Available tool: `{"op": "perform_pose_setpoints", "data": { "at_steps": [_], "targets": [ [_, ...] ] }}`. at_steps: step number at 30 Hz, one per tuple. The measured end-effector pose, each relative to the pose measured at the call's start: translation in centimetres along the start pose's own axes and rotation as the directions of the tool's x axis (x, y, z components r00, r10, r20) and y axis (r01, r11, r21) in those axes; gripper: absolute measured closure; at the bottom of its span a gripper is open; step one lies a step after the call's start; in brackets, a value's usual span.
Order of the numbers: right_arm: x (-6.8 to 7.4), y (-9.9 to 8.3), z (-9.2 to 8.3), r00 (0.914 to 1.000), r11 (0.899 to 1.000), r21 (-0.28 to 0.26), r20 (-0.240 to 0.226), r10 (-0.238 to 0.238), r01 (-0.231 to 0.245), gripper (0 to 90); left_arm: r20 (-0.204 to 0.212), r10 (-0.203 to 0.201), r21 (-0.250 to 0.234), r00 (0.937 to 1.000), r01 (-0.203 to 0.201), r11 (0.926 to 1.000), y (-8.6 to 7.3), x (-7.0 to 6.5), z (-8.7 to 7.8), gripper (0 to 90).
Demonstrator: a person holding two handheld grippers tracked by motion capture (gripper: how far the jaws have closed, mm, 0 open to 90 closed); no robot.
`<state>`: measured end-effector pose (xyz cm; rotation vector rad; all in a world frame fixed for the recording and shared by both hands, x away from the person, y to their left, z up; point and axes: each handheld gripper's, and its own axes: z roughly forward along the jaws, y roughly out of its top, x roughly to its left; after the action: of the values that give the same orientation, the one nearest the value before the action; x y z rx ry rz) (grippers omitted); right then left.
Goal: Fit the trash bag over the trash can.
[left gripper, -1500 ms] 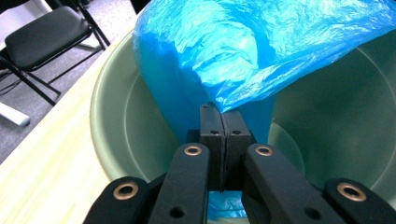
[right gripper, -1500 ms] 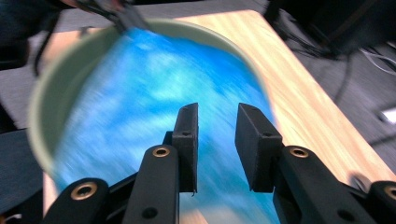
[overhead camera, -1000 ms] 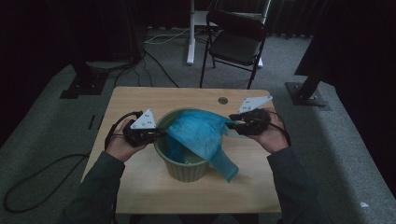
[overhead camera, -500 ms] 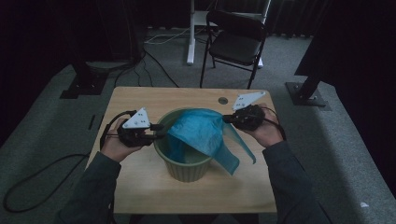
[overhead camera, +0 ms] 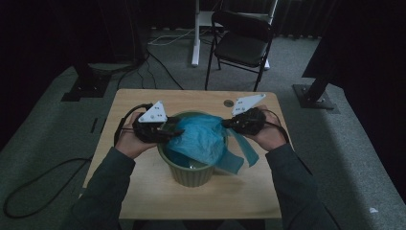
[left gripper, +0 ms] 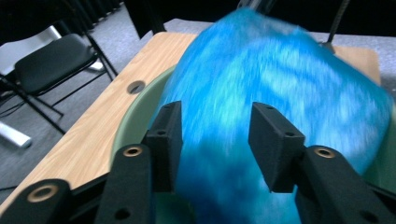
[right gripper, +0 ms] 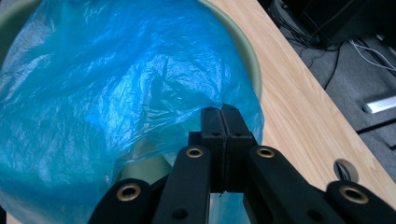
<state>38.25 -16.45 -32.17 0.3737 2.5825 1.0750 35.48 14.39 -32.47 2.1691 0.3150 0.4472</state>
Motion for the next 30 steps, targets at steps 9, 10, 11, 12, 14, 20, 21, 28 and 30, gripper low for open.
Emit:
{"op": "perform_pose_setpoints", "data": {
  "at_steps": [9, 10, 11, 12, 14, 20, 21, 28, 30],
  "targets": [
    [1.2, 1.5, 0.6, 0.9983, 0.999, 0.000, -0.029, -0.051, 0.051, 89.7, 0.006, 0.041, 0.031, 0.9991, -0.042, 0.9987, 1.9, -0.9, 2.9, 46.0],
    [1.3, 1.6, 0.6, 0.9982, 0.999, -0.002, -0.034, -0.049, 0.049, 89.7, 0.003, 0.044, 0.045, 0.9990, -0.044, 0.9980, 2.0, -0.9, 3.2, 46.3],
    [1.3, 1.7, 0.6, 0.9979, 0.999, -0.003, -0.035, -0.054, 0.054, 89.6, 0.000, 0.049, 0.058, 0.9988, -0.049, 0.9971, 2.0, -0.9, 3.5, 50.1],
    [1.4, 1.7, 0.7, 0.9976, 0.998, -0.003, -0.037, -0.058, 0.058, 89.7, 0.000, 0.049, 0.058, 0.9988, -0.049, 0.9971, 2.0, -0.9, 3.5, 57.9],
    [1.4, 1.8, 0.6, 0.9974, 0.998, -0.005, -0.039, -0.062, 0.061, 89.6, -0.006, 0.072, 0.093, 0.9974, -0.071, 0.9931, 2.0, -1.2, 4.1, 73.9],
    [1.3, 1.7, 0.2, 0.9984, 0.999, -0.007, -0.018, -0.053, 0.053, 86.7, -0.022, 0.080, 0.096, 0.9966, -0.077, 0.9924, 1.8, -1.4, 3.9, 89.6],
    [1.3, 1.7, -0.2, 0.9989, 0.999, -0.020, -0.005, -0.047, 0.047, 84.4, -0.024, 0.081, 0.096, 0.9964, -0.079, 0.9923, 1.7, -1.4, 3.8, 89.6],
    [1.6, 1.3, -0.7, 0.9989, 0.998, -0.036, -0.006, -0.048, 0.047, 88.1, -0.042, 0.074, 0.072, 0.9964, -0.071, 0.9949, 1.5, -1.3, 3.3, 89.3],
    [1.6, 1.3, -0.5, 0.9989, 0.999, -0.030, -0.014, -0.046, 0.045, 89.2, -0.043, 0.067, 0.060, 0.9968, -0.065, 0.9961, 1.7, -1.3, 3.3, 79.6]
  ]
}}
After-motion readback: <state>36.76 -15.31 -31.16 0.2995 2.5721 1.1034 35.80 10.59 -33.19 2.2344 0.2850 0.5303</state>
